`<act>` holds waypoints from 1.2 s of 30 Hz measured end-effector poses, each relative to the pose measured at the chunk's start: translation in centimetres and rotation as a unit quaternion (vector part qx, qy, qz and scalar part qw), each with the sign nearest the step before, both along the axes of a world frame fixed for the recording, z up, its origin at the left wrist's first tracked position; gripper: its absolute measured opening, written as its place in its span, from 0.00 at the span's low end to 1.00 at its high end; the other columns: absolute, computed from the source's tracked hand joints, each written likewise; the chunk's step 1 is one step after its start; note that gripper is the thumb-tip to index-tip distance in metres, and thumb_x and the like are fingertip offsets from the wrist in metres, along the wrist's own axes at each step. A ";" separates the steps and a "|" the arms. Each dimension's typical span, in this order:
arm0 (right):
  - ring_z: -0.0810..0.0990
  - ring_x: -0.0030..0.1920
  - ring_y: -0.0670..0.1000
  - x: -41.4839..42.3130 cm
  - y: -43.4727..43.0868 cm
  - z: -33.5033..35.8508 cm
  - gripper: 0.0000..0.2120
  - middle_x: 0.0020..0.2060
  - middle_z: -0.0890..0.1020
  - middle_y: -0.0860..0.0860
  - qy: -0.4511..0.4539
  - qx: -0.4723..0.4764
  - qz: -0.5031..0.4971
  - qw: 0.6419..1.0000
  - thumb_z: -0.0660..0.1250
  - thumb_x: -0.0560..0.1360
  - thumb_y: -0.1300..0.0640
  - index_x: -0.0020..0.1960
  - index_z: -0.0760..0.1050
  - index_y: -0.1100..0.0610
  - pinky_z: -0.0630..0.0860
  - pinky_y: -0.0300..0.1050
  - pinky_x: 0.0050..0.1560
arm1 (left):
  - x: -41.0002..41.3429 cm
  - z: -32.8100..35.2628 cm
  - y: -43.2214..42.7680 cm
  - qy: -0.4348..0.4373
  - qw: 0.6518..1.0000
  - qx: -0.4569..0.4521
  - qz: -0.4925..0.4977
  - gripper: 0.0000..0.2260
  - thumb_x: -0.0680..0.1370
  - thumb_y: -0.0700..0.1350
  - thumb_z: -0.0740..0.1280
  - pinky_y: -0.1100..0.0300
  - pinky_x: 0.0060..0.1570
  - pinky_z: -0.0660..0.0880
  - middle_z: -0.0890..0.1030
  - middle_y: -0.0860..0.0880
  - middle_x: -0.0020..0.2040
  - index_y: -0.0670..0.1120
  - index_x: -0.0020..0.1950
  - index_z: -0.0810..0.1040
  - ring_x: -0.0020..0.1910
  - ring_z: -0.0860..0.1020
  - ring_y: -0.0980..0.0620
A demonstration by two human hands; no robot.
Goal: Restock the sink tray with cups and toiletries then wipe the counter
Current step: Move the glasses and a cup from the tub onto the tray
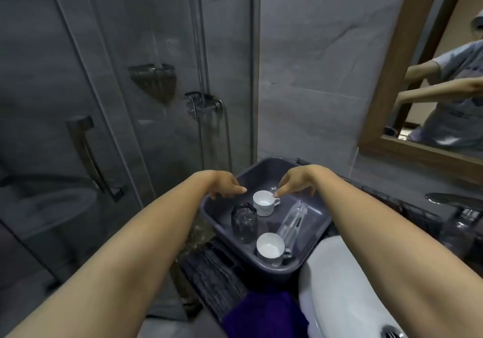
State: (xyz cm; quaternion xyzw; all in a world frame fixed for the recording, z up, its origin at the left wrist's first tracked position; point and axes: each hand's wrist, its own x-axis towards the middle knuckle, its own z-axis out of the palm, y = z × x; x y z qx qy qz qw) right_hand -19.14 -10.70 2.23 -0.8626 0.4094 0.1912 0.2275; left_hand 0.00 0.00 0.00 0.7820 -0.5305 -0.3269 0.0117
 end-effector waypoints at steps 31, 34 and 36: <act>0.64 0.72 0.54 8.2 -10.3 -18.6 0.45 0.74 0.64 0.52 -0.138 0.056 -0.060 0.987 0.75 0.67 0.45 0.76 0.55 0.55 0.61 0.46 0.69 | 3.5 -13.6 -6.1 0.066 0.994 -0.047 -0.073 0.28 0.63 0.61 0.74 0.62 0.50 0.71 0.76 0.54 0.51 0.49 0.57 0.71 0.50 0.75 0.53; 0.68 0.69 0.53 8.2 -10.8 -18.9 0.43 0.71 0.67 0.51 -0.147 0.074 -0.055 0.985 0.75 0.66 0.45 0.74 0.58 0.54 0.63 0.44 0.66 | 3.4 -13.5 -5.8 0.071 0.994 -0.040 -0.074 0.30 0.64 0.61 0.74 0.58 0.55 0.73 0.77 0.52 0.53 0.48 0.59 0.70 0.52 0.76 0.51; 0.68 0.68 0.52 8.1 -10.8 -19.0 0.43 0.70 0.67 0.50 -0.143 0.078 -0.047 0.986 0.75 0.66 0.45 0.74 0.58 0.54 0.64 0.43 0.64 | 3.3 -13.3 -5.7 0.073 0.993 -0.033 -0.082 0.32 0.63 0.60 0.75 0.56 0.58 0.73 0.76 0.51 0.55 0.47 0.60 0.69 0.54 0.76 0.50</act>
